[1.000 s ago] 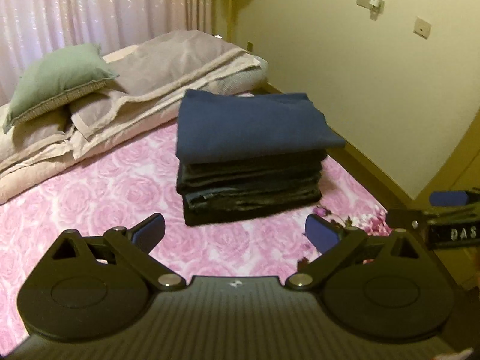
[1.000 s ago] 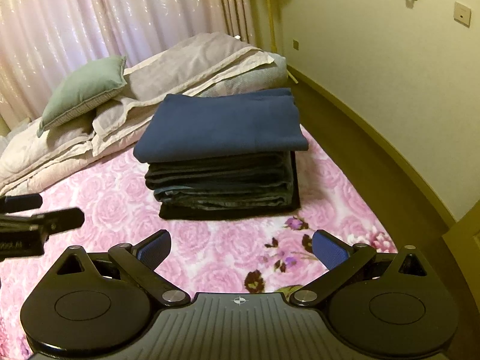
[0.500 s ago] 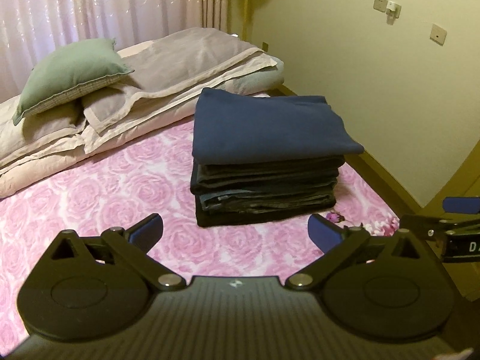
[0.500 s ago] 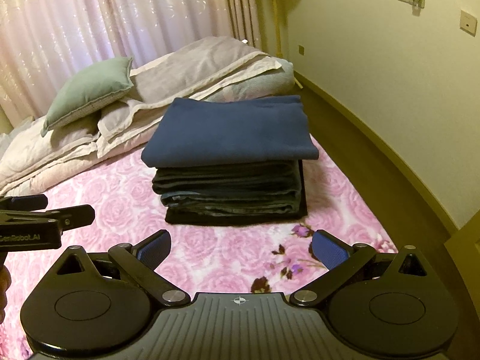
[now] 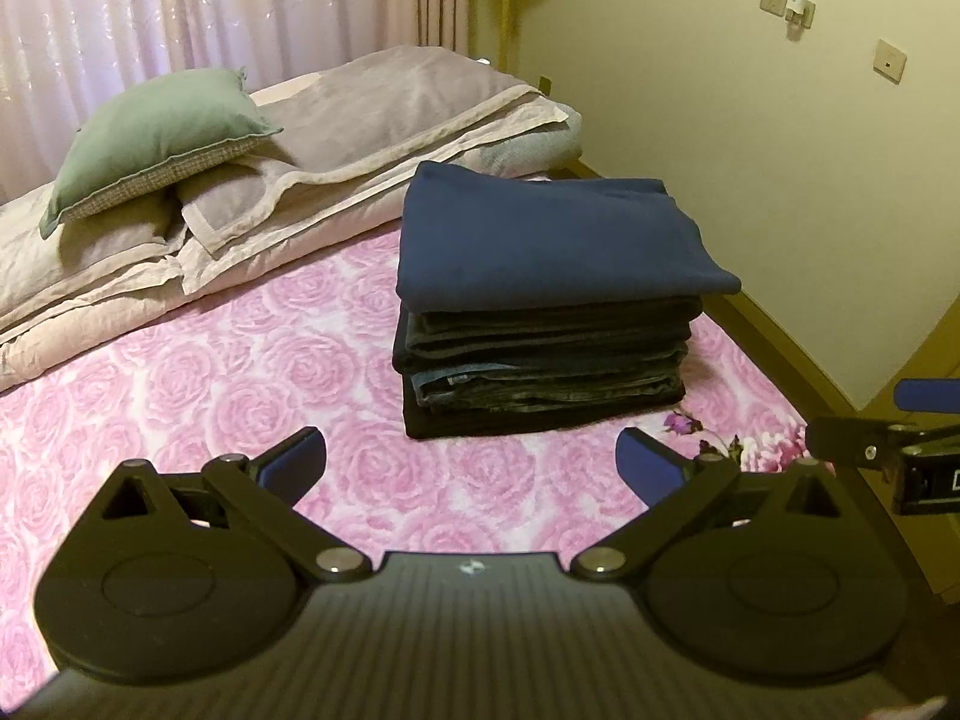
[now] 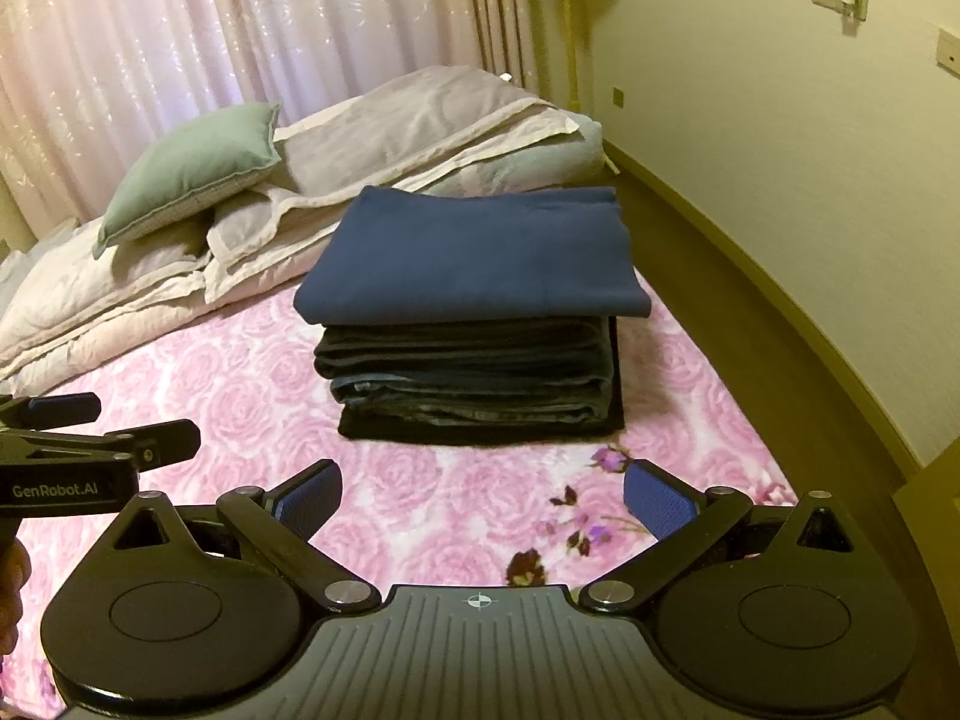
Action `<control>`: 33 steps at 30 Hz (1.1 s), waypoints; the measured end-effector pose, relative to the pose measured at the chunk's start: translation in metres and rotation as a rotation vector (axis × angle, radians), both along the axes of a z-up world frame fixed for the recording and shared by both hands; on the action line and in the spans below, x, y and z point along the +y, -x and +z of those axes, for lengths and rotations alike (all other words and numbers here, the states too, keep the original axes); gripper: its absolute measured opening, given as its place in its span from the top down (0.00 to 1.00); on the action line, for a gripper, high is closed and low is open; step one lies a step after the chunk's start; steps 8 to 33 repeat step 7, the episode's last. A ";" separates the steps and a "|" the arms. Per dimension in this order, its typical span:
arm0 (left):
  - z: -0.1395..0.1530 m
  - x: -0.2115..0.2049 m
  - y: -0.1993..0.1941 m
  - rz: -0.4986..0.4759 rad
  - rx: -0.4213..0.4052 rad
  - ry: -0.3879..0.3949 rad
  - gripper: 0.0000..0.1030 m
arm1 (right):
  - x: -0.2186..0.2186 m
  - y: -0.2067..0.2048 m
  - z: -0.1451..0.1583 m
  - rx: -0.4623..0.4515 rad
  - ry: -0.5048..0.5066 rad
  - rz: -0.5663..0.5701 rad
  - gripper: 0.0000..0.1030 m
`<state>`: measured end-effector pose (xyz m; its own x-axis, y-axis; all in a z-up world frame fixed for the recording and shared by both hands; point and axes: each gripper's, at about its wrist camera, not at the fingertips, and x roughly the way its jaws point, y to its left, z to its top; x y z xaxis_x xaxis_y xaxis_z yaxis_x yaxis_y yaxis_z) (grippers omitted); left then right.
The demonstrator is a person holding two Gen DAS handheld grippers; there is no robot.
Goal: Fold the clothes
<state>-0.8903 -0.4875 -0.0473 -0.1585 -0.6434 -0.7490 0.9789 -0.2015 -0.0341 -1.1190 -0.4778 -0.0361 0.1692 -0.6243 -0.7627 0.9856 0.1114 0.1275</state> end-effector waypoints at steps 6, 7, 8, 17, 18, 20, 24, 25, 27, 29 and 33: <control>0.002 -0.001 0.002 0.002 -0.003 0.008 0.01 | -0.001 0.002 -0.001 0.000 0.003 0.000 0.00; 0.002 -0.001 0.003 0.001 -0.003 0.012 0.01 | -0.001 0.002 -0.001 -0.001 0.003 0.000 0.00; 0.002 -0.001 0.003 0.001 -0.003 0.012 0.01 | -0.001 0.002 -0.001 -0.001 0.003 0.000 0.00; 0.002 -0.001 0.003 0.001 -0.003 0.012 0.01 | -0.001 0.002 -0.001 -0.001 0.003 0.000 0.00; 0.002 -0.001 0.003 0.001 -0.003 0.012 0.01 | -0.001 0.002 -0.001 -0.001 0.003 0.000 0.00; 0.002 -0.001 0.003 0.001 -0.003 0.012 0.01 | -0.001 0.002 -0.001 -0.001 0.003 0.000 0.00; 0.002 -0.001 0.003 0.001 -0.003 0.012 0.01 | -0.001 0.002 -0.001 -0.001 0.003 0.000 0.00; 0.002 -0.001 0.003 0.001 -0.003 0.012 0.01 | -0.001 0.002 -0.001 -0.001 0.003 0.000 0.00; 0.002 -0.001 0.003 0.001 -0.003 0.012 0.01 | -0.001 0.002 -0.001 -0.001 0.003 0.000 0.00; 0.002 -0.001 0.003 0.001 -0.003 0.012 0.01 | -0.001 0.002 -0.001 -0.001 0.003 0.000 0.00; 0.002 -0.001 0.003 0.001 -0.003 0.012 0.01 | -0.001 0.002 -0.001 -0.001 0.003 0.000 0.00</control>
